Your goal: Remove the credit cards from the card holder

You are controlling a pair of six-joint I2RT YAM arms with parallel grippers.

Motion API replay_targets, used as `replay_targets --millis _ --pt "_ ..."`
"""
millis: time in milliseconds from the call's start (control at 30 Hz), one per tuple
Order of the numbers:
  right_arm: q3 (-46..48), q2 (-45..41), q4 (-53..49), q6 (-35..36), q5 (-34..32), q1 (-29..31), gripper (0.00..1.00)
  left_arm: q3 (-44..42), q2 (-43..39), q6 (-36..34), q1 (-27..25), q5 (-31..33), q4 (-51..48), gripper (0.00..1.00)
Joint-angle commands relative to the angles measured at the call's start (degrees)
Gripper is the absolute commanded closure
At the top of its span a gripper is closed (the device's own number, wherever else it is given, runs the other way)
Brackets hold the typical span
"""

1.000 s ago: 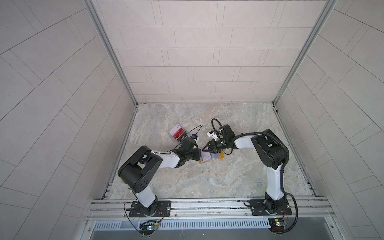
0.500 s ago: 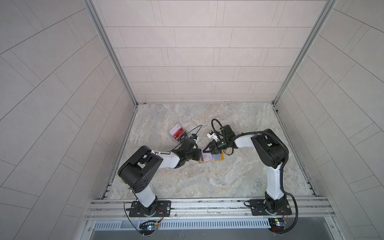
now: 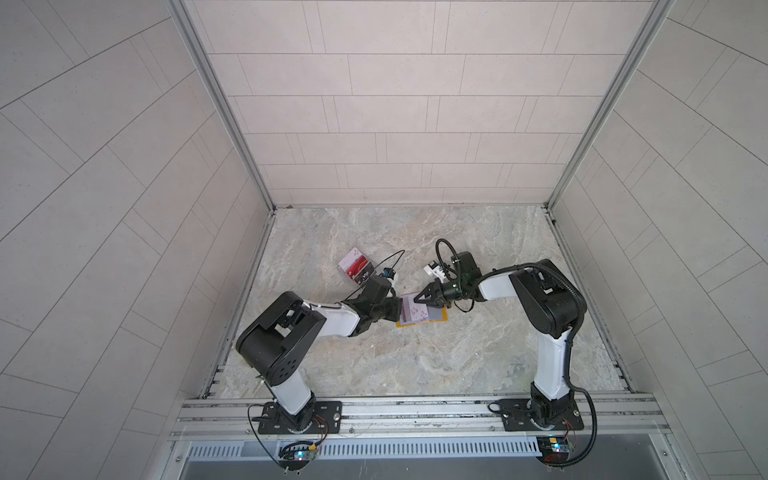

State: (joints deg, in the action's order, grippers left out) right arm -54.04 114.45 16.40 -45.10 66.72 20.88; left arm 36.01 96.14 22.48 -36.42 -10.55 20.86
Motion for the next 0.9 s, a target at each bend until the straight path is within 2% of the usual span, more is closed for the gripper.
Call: replay_targets --millis 0,267,700,867 --pt "0.6 -2.9 3.4 -1.7 0.8 -0.3 0.82 -0.7 1.8 -0.2 -0.3 1.0 -4.8 1.00" --pt "1.1 -3.7 2.5 -1.2 -0.1 -1.5 0.85 -0.4 1.9 -0.3 -0.3 1.1 -5.0 1.00" --pt "-0.7 -5.0 -13.1 9.4 -6.9 -2.4 0.98 -0.5 1.7 -0.3 -0.3 1.1 -5.0 1.00" --pt "-1.4 -6.8 -19.1 13.2 -10.3 -2.9 1.00 -0.2 1.6 -0.5 -0.2 1.1 -5.3 1.00"
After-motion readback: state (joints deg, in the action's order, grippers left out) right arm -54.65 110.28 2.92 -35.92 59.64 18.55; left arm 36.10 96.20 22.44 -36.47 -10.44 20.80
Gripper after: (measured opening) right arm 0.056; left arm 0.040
